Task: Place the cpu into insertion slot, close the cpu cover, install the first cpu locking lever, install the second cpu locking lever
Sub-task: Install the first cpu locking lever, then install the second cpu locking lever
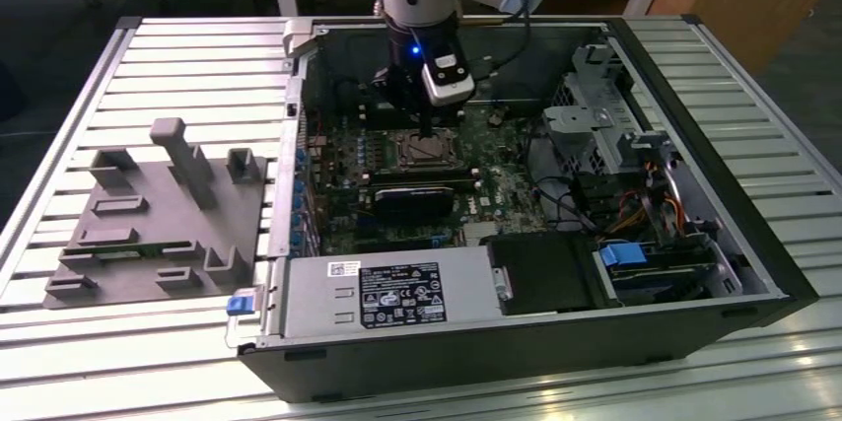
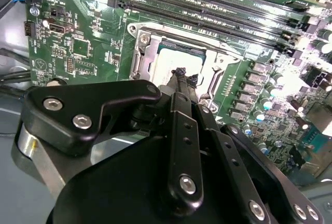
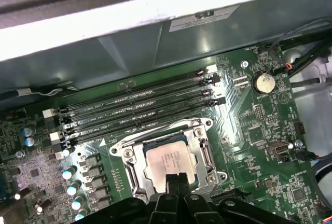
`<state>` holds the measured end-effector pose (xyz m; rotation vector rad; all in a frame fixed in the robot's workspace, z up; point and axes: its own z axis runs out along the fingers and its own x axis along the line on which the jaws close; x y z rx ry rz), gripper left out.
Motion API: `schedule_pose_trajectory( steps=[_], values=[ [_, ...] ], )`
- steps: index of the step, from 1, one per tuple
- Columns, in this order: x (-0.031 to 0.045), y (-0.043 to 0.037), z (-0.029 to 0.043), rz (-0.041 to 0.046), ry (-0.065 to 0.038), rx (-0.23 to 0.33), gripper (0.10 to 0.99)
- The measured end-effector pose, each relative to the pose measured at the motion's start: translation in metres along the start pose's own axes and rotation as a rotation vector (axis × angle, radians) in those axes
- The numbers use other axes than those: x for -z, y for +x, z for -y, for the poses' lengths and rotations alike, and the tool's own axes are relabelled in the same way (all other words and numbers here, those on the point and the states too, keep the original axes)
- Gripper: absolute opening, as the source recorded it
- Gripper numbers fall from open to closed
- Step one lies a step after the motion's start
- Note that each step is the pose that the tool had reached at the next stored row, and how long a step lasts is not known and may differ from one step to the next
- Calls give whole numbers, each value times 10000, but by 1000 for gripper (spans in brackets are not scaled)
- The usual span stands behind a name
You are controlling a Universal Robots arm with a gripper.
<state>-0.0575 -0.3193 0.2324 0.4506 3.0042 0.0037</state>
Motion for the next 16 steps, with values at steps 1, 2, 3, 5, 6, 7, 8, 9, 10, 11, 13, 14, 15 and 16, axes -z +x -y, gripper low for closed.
schedule_pose_trajectory(
  steps=[1, 2, 3, 5, 6, 7, 8, 9, 10, 11, 13, 14, 15, 16],
  values=[
    [0, 0, 0, 0, 0, 0, 106],
    [1, 0, 0, 0, 2, 0, 106],
    [1, 0, 0, 0, 2, 0, 106],
    [1, 0, 1, 0, 4, 0, 106],
    [1, 0, 1, 0, 4, 1, 106],
    [1, 0, 0, 0, 4, 0, 106],
    [1, 0, 1, 0, 4, 1, 106],
    [1, 0, 0, 0, 4, 0, 106],
    [1, 0, 1, 0, 4, 0, 106],
    [1, 0, 1, 0, 5, 1, 106],
    [1, -1, 6, 0, 5, 0, 106],
    [1, -3, 11, 0, 5, 1, 106],
    [1, -5, 18, 0, 5, 1, 106],
    [1, -8, 28, 0, 5, 1, 106]
  ],
)
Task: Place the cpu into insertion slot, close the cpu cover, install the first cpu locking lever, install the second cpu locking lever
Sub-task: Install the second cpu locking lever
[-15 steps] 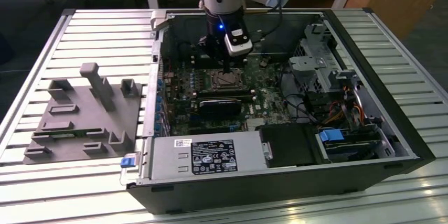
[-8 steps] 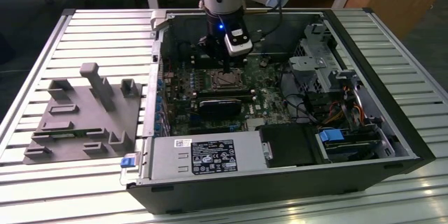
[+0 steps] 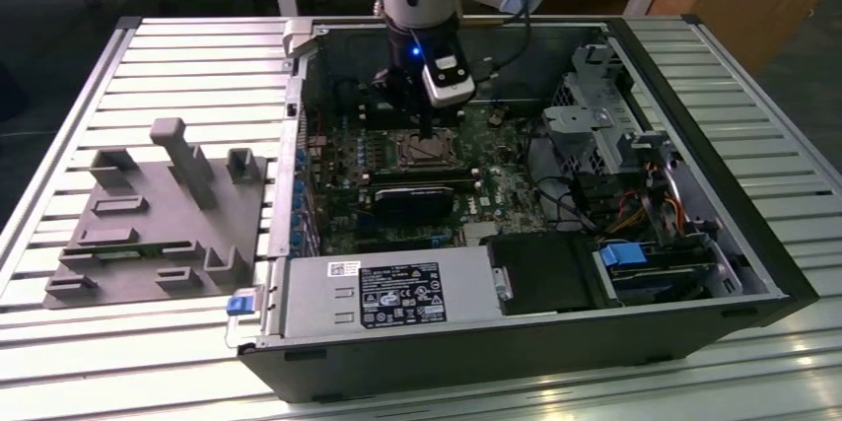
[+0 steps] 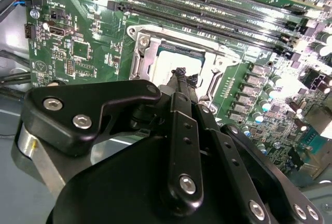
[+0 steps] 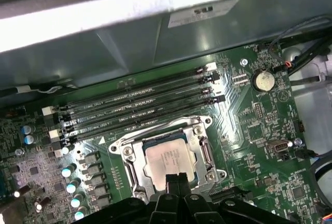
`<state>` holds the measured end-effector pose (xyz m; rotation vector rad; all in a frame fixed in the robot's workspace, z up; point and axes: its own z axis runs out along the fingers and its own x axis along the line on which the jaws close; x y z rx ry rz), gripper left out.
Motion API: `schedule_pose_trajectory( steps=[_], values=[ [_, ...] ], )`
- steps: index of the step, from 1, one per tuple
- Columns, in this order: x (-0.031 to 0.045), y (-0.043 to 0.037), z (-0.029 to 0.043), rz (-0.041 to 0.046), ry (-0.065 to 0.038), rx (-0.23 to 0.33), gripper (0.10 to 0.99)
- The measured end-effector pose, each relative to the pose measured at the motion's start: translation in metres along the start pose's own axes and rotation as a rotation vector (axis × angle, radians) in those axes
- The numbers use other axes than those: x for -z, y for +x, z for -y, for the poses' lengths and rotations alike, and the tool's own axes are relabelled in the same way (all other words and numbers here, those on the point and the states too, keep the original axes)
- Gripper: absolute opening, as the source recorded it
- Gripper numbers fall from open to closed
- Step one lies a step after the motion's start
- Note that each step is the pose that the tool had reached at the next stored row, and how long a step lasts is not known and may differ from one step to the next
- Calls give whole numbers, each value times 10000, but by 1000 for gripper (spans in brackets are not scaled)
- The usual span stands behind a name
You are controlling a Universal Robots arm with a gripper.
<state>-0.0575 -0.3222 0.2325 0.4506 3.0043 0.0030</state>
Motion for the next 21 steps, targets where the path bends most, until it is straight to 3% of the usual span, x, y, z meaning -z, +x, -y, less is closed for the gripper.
schedule_pose_trajectory(
  steps=[21],
  values=[
    [7, -83, 268, 0, -1, 0, 106]
  ],
)
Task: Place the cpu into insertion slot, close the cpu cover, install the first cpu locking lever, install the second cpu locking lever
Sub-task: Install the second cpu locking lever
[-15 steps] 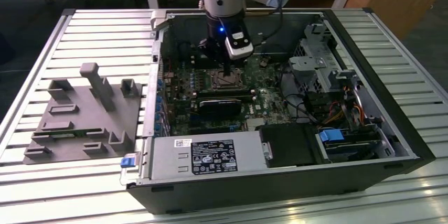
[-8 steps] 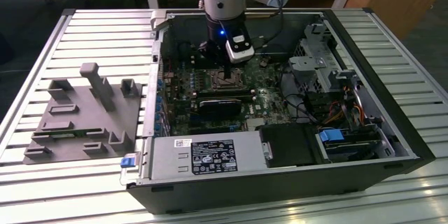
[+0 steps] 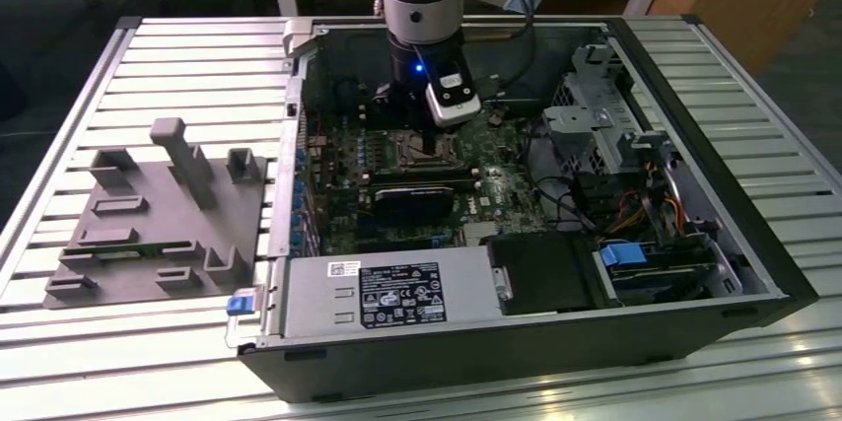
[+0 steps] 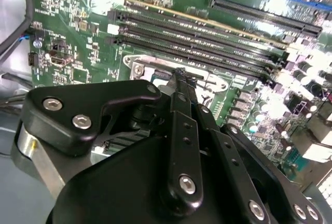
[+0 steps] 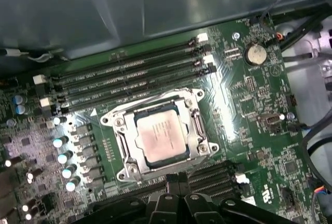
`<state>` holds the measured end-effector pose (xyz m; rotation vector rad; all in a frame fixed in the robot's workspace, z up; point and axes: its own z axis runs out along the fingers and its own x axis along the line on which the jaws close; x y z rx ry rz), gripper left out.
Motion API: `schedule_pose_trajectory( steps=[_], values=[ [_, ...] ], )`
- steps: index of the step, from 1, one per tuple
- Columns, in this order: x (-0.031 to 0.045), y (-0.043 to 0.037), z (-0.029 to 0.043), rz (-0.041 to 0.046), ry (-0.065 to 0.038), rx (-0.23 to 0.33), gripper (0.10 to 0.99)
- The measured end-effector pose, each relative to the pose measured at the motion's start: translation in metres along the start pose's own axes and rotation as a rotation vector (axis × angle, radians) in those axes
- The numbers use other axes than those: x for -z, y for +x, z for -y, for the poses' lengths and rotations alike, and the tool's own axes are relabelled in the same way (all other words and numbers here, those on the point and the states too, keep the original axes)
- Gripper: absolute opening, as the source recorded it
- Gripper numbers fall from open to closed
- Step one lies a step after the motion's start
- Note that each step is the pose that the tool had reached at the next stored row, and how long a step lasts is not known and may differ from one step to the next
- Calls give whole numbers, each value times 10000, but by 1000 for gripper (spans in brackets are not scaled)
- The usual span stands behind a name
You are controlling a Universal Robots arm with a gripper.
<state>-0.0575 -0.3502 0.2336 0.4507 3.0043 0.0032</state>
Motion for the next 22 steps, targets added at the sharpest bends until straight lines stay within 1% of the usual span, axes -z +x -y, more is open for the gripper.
schedule_pose_trajectory(
  steps=[3, 6, 7, 10, 11, 14, 16, 17, 20, 22],
  values=[
    [5, -8, 25, 0, 1, 0, 106],
    [4, -9, 27, -3, 1, 0, 106],
    [2, -9, 28, -60, 18, 4, 106],
    [-8, -10, 30, -527, 160, 26, 106],
    [-10, -11, 31, -651, 197, 30, 106],
    [-10, -11, 32, -658, 200, 28, 106],
    [-11, -15, 44, -640, 181, 34, 106],
    [-12, -17, 53, -609, 152, 43, 106],
    [-21, -21, 76, -481, 69, 83, 106],
    [-30, -20, 91, -433, 2, 105, 106]
  ],
)
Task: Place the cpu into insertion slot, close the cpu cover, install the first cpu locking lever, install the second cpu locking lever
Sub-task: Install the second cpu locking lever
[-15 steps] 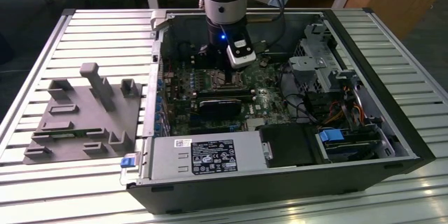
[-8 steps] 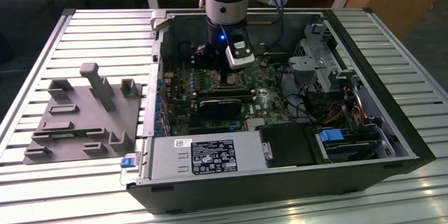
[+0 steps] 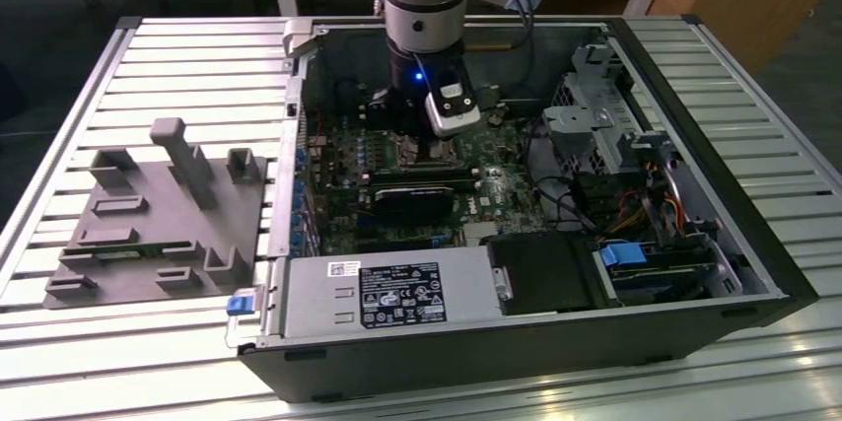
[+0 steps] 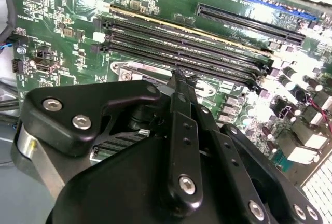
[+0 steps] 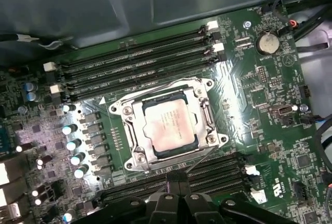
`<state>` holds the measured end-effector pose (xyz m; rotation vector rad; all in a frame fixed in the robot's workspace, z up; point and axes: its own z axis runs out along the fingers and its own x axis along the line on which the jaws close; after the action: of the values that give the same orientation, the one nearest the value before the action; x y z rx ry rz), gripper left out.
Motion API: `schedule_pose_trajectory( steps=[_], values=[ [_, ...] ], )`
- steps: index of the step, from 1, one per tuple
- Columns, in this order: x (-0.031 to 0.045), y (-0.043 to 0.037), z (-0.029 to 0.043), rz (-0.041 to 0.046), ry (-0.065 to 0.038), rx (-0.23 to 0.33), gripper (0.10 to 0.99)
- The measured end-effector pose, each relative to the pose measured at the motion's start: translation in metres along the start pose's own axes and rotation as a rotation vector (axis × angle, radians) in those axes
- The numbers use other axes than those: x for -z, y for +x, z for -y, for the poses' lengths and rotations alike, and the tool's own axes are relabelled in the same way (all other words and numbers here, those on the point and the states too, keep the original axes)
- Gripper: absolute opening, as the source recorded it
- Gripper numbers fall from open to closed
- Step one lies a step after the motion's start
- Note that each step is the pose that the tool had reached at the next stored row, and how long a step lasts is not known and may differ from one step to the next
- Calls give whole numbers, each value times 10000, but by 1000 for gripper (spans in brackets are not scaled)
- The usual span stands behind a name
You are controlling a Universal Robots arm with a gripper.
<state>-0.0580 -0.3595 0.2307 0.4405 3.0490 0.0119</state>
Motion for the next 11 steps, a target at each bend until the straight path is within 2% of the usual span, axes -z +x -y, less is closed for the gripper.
schedule_pose_trajectory(
  steps=[2, 8, 11],
  values=[
    [-14, 11, 14, -7, -94, 19, 106],
    [-59, 88, 71, -100, -417, 43, 106],
    [-86, 121, 110, -136, -541, 48, 106]
  ],
)
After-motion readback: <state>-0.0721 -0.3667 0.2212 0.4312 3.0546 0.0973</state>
